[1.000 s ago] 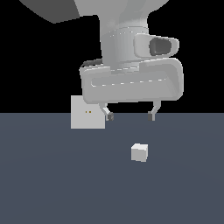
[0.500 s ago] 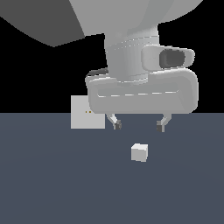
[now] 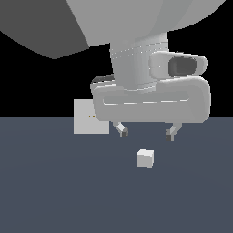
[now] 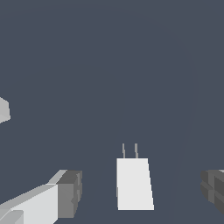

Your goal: Plug the charger into the wall socket.

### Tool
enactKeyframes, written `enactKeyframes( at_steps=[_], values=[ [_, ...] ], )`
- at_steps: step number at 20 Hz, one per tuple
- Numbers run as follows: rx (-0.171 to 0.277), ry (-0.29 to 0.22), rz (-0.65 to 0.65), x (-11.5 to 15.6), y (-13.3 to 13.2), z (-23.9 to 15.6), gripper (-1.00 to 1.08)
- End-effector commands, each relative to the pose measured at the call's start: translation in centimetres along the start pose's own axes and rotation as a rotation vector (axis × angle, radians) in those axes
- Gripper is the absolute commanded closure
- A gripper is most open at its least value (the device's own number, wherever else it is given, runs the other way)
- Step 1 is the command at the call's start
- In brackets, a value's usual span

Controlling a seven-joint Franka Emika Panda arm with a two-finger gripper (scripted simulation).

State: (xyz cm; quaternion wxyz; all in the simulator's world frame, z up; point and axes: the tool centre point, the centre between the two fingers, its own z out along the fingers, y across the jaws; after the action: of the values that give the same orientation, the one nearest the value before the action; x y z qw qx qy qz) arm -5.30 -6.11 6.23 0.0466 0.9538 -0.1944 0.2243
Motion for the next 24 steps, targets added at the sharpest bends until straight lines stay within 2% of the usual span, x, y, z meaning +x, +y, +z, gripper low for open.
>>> enactKeyframes(
  at_steps=[1, 18, 19, 24],
  values=[
    [0.000, 0.000, 0.000, -0.1, 0.0, 0.2, -0.92],
    [0.002, 0.000, 0.004, -2.3, 0.0, 4.5, -0.92],
    [0.002, 0.000, 0.004, -2.3, 0.0, 4.5, 1.08],
    [0.002, 0.000, 0.004, -2.3, 0.0, 4.5, 1.08]
  ],
)
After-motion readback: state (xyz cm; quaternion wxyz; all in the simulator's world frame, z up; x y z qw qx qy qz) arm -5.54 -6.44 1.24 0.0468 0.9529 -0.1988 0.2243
